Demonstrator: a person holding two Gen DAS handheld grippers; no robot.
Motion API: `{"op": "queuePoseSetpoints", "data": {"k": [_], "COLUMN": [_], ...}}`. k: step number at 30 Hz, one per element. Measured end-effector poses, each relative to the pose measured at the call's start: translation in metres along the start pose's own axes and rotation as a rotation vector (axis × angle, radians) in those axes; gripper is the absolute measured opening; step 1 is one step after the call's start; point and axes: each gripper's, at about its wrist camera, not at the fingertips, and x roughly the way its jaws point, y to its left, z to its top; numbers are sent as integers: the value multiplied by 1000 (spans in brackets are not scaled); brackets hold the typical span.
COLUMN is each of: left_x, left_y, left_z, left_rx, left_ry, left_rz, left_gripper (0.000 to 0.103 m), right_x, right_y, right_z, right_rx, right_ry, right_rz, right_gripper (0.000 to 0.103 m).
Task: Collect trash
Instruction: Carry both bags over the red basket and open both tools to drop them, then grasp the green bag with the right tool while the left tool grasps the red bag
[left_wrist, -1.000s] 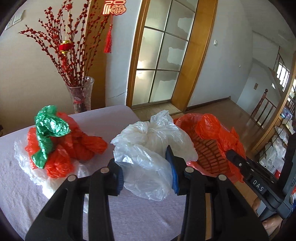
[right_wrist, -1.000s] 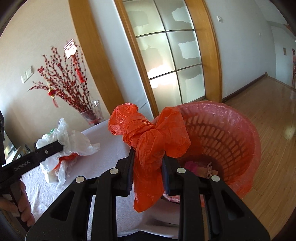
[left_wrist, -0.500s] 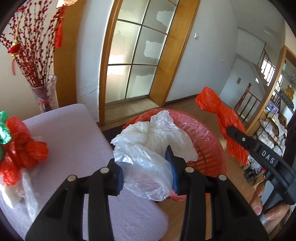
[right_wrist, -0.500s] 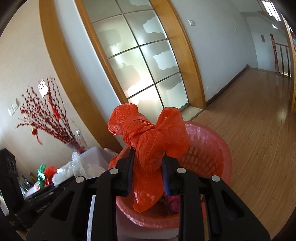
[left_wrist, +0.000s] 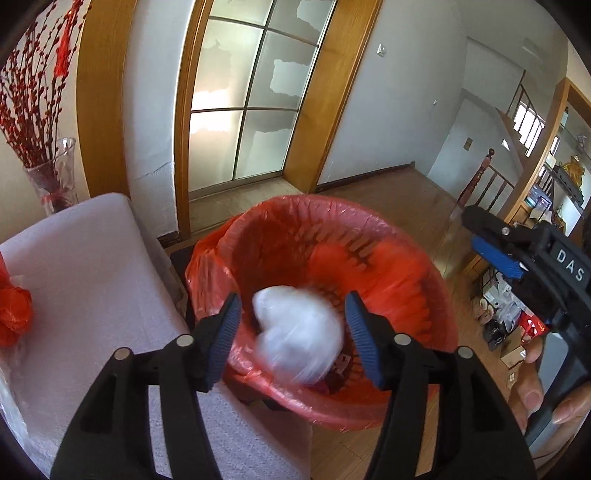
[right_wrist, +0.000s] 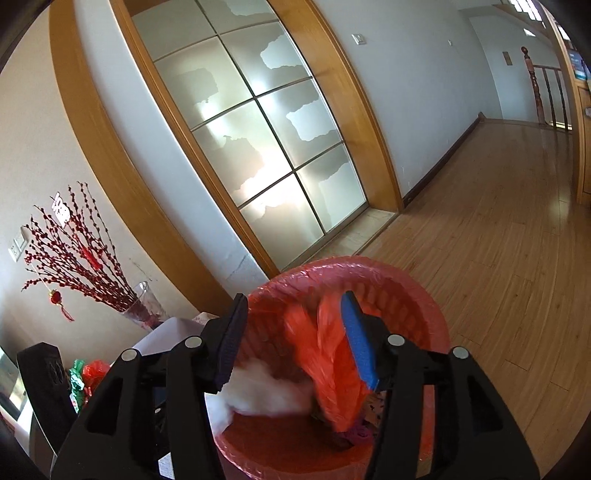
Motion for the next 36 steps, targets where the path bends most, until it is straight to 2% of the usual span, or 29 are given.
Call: {"op": "queuePoseSetpoints", "data": {"k": [5,9,12,16,20,27,29,32,36], "left_x": [-11,-36,-60,-98,-140,-221,-242,-266,-287], "left_y": [18,30,46,75,109,173,192,218,249], "left_z": [-13,-26,-36,-48,-59,-88,-96,-105,-115], "left_rx": [-28,-28,-41,-109,-190,-306,-330,-370,-427], "left_ry": [8,-14,-43,-91,-153,-243,-262,-278,-289], "left_rz": [43,138,199,270,355,603,669,729,763], "left_gripper": [67,69,71,73,73,73,73,73,73], "right_x": [-1,-3,-3,1,7,17,20,24,35], "right_y": [0,16,36,65,108,205,233,273,321], "right_z": [-15,-23,-31,-40,-57,-95,-105,-121,-144], "right_rx": [-6,-73,-120,-166,-251,-418,-445,-497,-570], "right_ry": [26,41,58,91,133,207,225,248,292], "right_rz": [-29,-32,1,69,156,344,397,463,510], "right_gripper": [55,55,55,55,52,41,41,39,39]}}
